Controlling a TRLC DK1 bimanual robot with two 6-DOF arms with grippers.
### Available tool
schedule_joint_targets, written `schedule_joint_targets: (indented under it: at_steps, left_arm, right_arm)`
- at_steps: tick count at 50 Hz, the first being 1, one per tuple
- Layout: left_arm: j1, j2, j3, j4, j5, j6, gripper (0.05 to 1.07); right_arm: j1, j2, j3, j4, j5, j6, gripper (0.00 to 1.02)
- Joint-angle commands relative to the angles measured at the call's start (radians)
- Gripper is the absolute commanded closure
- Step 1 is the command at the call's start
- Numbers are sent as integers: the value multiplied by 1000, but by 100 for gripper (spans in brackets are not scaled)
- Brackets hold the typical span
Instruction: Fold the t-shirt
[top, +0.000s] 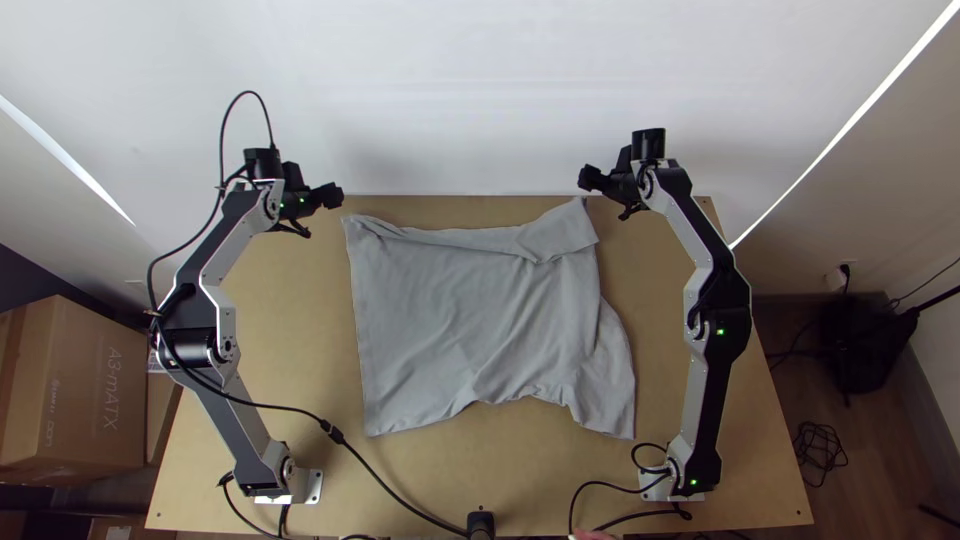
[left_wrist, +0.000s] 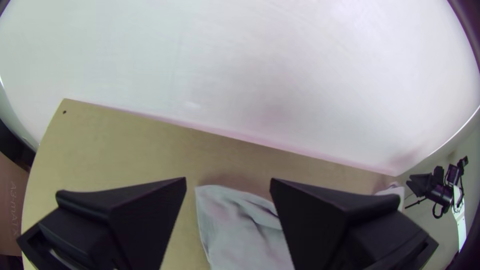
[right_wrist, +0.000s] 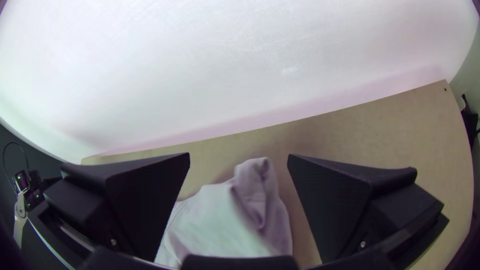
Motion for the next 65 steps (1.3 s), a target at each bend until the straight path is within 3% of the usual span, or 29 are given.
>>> schedule_joint_targets:
  at_steps: [1,7,14,20,26,32,39,51,57,65]
  left_arm:
    - [22,-78,19,-36,-3,-23,9]
    - [33,-164,22,-92,3,-23,9]
    - [41,-287,22,-187,17,-23,9]
    - [45,-388,21,-278,43,-23,9]
    - [50,-477,11,-350,64,-23,9]
    - [51,-568,-25,-382,74,-20,9]
    - [48,-649,-74,-417,86,-20,9]
    - [13,-758,-165,-428,86,-22,9]
    - [10,-786,-182,-439,86,-25,9]
    - [10,-806,-188,-462,86,-25,9]
  right_arm:
    - [-9,-101,-12,-18,14,21,4]
    - [-21,-178,14,-107,17,38,4]
    - [-49,-302,25,-333,15,44,4]
    - [-90,-408,4,-540,11,10,4]
    - [-176,-517,-108,-653,-20,-106,4]
    - [-302,-612,-263,-713,-160,-243,5]
    - [-388,-655,-418,-844,-215,-358,5]
    - [-402,-705,-766,-834,-249,-493,5]
    - [-405,-705,-851,-790,-312,-508,11]
    - [-396,-681,-912,-733,-322,-507,19]
